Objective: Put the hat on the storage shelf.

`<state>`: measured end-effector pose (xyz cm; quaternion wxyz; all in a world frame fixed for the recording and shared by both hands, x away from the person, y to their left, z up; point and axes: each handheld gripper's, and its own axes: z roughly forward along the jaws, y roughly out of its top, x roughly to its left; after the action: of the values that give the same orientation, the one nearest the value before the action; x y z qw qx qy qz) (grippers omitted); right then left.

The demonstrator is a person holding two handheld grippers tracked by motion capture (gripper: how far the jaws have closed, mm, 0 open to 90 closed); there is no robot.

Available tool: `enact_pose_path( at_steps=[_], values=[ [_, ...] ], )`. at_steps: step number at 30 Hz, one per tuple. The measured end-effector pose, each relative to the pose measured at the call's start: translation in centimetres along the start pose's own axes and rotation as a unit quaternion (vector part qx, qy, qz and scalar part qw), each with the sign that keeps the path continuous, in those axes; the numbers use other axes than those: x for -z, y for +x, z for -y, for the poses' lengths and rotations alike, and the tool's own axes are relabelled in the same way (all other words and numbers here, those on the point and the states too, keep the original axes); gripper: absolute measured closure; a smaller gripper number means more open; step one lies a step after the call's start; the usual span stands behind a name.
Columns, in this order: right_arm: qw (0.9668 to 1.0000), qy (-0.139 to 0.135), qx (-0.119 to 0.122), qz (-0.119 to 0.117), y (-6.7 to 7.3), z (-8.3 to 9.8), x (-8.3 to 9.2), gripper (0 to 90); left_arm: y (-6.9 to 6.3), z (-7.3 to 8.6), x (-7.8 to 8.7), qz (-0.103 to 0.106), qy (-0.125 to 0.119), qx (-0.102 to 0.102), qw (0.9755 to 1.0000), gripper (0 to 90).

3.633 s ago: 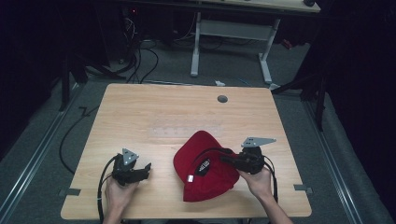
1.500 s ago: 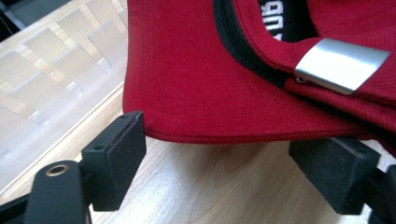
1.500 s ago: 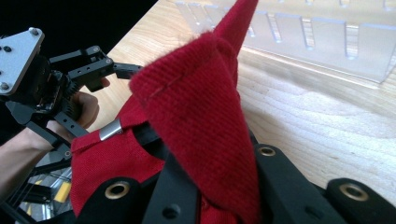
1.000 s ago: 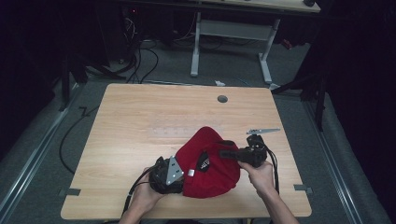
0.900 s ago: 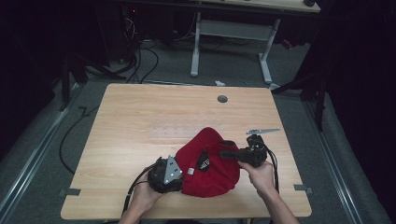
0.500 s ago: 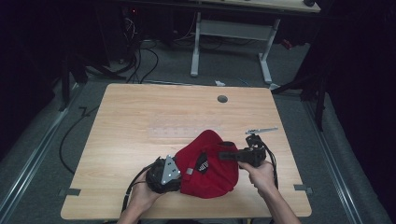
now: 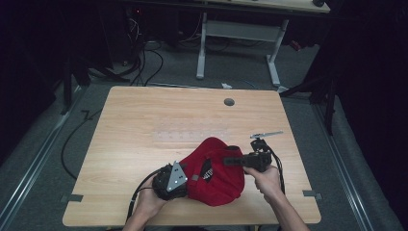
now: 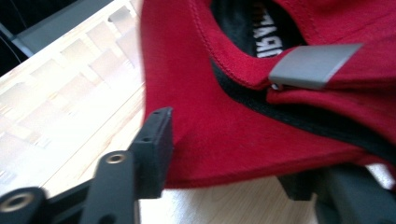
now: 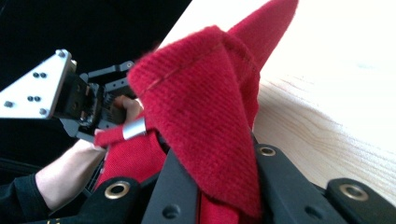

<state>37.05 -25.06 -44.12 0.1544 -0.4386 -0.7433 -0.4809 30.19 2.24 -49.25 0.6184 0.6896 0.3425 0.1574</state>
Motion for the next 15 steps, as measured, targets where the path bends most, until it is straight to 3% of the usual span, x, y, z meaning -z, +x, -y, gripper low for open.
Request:
enact_pose_path(
  at_steps=[5, 15],
  values=[
    [0.9999, -0.004, 0.016, 0.004, 0.27, 0.08, -0.06, 85.8, 0.41, -0.25, 0.14, -0.006, 0.001, 0.006, 1.0000, 53.6],
    [0.9991, -0.011, 0.039, 0.011, 0.67, 0.14, 0.03, 83.2, 0.28, -0.98, 0.93, 0.010, 0.011, 0.026, 0.9996, 66.5]
  ],
)
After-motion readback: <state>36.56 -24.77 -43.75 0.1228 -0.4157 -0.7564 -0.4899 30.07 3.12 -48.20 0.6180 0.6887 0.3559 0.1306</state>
